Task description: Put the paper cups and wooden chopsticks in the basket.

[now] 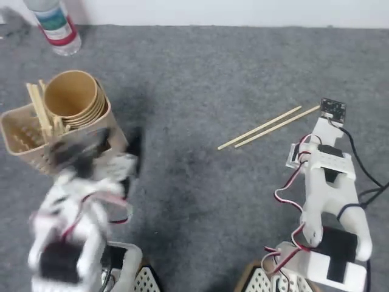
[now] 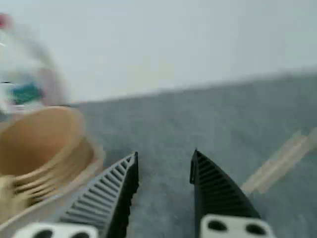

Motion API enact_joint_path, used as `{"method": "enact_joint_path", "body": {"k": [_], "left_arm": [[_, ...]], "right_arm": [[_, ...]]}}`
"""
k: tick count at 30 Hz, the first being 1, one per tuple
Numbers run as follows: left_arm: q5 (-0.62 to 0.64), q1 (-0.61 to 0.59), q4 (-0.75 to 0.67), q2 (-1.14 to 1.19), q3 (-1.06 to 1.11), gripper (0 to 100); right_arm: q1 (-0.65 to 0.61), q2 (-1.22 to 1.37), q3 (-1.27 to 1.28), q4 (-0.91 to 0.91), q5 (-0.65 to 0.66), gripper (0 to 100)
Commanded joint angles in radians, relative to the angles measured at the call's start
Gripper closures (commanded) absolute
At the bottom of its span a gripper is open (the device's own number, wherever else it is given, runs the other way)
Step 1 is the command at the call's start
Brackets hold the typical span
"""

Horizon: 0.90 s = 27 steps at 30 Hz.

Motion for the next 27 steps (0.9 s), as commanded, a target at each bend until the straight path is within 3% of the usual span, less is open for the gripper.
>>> {"method": "enact_joint_path", "body": {"k": [1, 10, 18, 27], "left_arm": [[-0.118, 0.245, 0.015, 0.371, -0.113, 83], [-0.121, 0.448, 0.006, 1.134, -0.558, 83], [-0.186, 0.477, 0.026, 1.775, -1.047, 83], [-0.190, 0.442, 0.339, 2.369, -1.859, 82]], "right_arm": [[0.042, -0.058, -0.005, -0.016, -0.015, 70.0], [0.196, -0.105, 0.003, -0.036, -0.115, 70.0], [0.180, -0.104, 0.005, -0.036, -0.114, 70.0], [0.117, -0.107, 0.018, -0.048, -0.077, 70.0]]}}
